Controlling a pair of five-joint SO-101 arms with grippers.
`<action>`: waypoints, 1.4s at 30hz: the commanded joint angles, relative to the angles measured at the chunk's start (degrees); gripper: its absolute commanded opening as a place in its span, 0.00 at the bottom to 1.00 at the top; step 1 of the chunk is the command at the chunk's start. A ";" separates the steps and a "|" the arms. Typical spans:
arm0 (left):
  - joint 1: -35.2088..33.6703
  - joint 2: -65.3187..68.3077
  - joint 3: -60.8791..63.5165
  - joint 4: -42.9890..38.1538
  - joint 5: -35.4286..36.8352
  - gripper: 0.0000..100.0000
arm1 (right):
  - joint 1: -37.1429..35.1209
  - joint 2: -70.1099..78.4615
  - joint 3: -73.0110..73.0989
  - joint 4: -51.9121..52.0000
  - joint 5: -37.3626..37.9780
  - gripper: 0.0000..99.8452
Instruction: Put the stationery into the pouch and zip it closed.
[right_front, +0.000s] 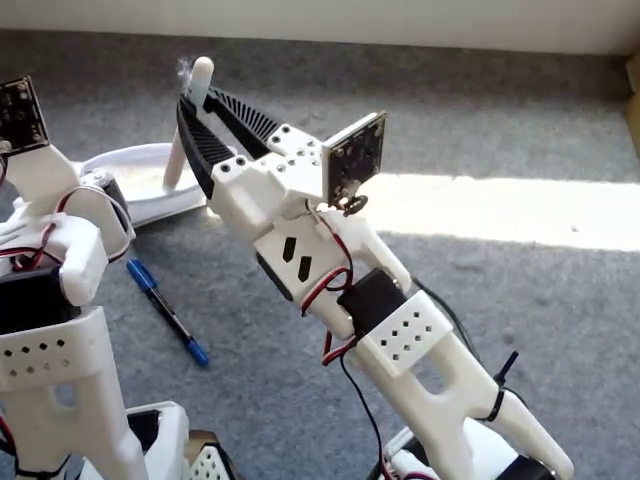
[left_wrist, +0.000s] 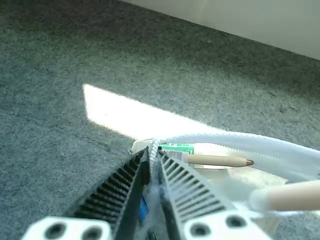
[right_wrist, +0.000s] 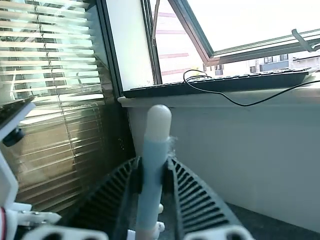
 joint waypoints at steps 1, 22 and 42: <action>-0.48 0.13 -0.22 -0.79 -0.44 0.02 | -0.13 -0.13 -0.75 0.22 0.79 0.00; -0.48 0.13 -0.04 -0.79 -0.44 0.02 | 2.15 8.57 -4.44 0.22 0.79 0.00; -0.48 0.13 -0.04 -0.79 -0.44 0.02 | -2.24 9.19 -10.95 21.23 8.88 0.01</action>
